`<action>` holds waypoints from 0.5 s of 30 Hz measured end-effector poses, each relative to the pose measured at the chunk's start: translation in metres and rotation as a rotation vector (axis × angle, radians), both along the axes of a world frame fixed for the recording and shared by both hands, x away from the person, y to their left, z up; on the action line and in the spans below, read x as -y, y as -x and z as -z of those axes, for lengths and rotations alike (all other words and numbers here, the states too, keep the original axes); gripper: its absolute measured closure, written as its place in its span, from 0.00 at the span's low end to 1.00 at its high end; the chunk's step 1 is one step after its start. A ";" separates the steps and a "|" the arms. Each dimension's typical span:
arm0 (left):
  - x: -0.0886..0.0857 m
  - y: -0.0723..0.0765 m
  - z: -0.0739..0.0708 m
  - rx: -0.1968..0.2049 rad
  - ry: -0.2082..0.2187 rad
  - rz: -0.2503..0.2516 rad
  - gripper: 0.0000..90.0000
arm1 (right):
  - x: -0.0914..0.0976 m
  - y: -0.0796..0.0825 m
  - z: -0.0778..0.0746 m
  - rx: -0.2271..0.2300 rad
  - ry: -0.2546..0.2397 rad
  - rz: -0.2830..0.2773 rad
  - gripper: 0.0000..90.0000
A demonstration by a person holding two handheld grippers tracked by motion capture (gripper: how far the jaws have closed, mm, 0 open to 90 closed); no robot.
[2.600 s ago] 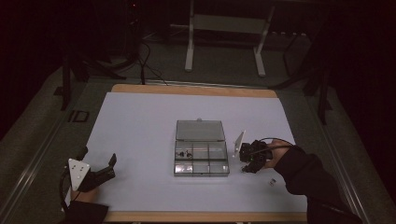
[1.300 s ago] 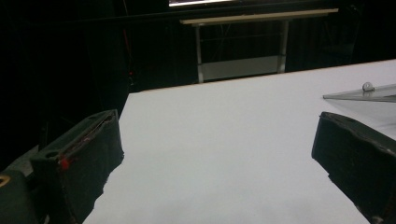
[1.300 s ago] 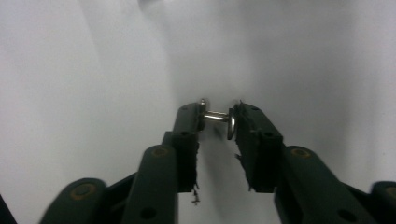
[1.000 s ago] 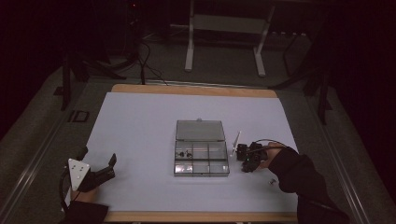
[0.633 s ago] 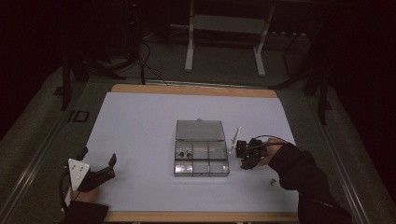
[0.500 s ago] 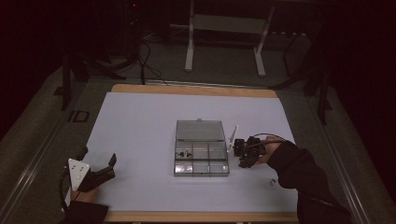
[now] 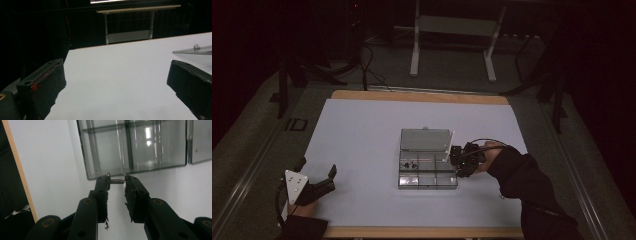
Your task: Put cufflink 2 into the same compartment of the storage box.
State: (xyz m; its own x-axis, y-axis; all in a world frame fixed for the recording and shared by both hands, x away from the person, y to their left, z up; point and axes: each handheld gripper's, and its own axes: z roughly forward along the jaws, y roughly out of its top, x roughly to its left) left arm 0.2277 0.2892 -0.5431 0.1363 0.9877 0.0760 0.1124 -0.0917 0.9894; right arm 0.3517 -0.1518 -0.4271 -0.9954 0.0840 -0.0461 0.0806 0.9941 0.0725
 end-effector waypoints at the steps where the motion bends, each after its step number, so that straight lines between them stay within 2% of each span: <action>1: 0.000 0.000 0.000 0.000 -0.001 0.000 0.03 | -0.003 0.001 0.000 0.000 0.002 -0.001 0.80; 9: 0.000 0.000 0.000 0.000 0.000 0.000 0.03 | -0.024 0.003 0.001 0.005 0.009 -0.041 0.80; 15: 0.000 0.000 0.000 0.001 0.001 0.001 0.03 | -0.042 0.005 0.000 0.005 -0.009 -0.065 0.80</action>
State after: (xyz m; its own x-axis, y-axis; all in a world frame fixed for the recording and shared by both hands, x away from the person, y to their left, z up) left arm 0.2275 0.2893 -0.5432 0.1375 0.9876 0.0753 0.1115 -0.0910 0.9896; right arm 0.3463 -0.1098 -0.4270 -0.9985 0.0197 -0.0511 0.0154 0.9965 0.0818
